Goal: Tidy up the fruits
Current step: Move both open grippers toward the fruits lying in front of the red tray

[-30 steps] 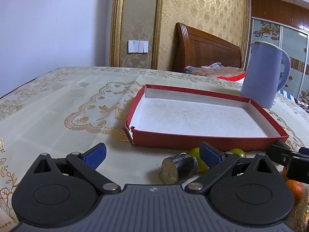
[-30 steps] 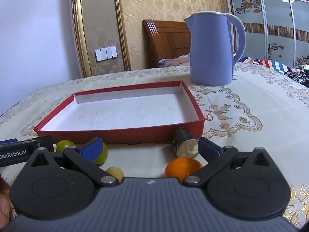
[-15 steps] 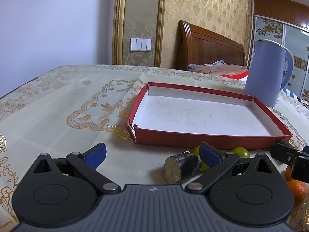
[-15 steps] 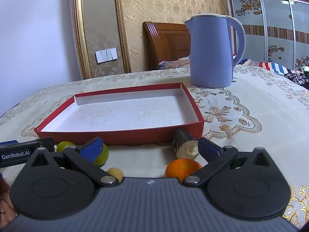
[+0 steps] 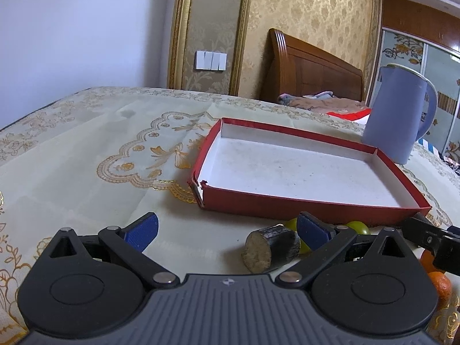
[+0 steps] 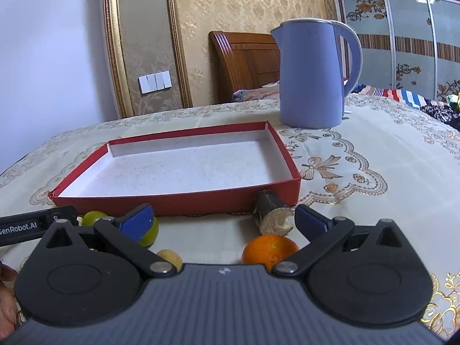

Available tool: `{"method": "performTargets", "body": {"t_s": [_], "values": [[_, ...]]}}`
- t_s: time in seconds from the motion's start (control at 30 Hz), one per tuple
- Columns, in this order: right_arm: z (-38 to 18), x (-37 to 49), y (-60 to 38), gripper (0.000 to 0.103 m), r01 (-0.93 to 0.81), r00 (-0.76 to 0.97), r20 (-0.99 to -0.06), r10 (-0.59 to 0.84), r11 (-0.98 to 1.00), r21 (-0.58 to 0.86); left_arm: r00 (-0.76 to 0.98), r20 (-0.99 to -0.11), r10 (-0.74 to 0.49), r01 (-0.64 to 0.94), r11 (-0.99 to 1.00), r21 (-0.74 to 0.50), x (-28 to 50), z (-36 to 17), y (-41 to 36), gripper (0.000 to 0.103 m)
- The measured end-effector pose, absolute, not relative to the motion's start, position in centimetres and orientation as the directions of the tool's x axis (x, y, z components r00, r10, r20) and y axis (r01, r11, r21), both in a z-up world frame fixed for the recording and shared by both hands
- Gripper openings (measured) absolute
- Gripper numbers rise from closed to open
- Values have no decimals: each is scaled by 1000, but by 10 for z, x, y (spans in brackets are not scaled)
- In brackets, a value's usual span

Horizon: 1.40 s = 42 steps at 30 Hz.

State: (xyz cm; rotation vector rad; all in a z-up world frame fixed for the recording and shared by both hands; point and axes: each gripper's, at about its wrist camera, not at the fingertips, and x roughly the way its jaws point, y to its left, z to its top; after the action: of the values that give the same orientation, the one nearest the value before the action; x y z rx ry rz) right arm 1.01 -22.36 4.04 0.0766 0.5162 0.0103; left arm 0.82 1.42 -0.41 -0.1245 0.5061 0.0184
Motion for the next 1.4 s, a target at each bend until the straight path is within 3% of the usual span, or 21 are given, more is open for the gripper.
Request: {"method": "performTargets", "body": {"t_s": [0.27, 0.4, 0.8, 1.4], "values": [[43, 4, -228, 103, 24, 890, -455, 20, 996, 90, 892, -452, -20, -56, 986, -154, -3, -1, 20, 103], [44, 3, -232, 103, 35, 895, -446, 22, 992, 119, 865, -501, -34, -54, 986, -160, -10, -2, 24, 103], [42, 5, -232, 103, 37, 889, -458, 22, 992, 118, 854, -520, 40, -71, 997, -41, -13, -3, 10, 103], [42, 6, -232, 103, 39, 886, -463, 21, 992, 120, 849, -526, 41, -68, 997, -31, -14, -4, 8, 103]]}}
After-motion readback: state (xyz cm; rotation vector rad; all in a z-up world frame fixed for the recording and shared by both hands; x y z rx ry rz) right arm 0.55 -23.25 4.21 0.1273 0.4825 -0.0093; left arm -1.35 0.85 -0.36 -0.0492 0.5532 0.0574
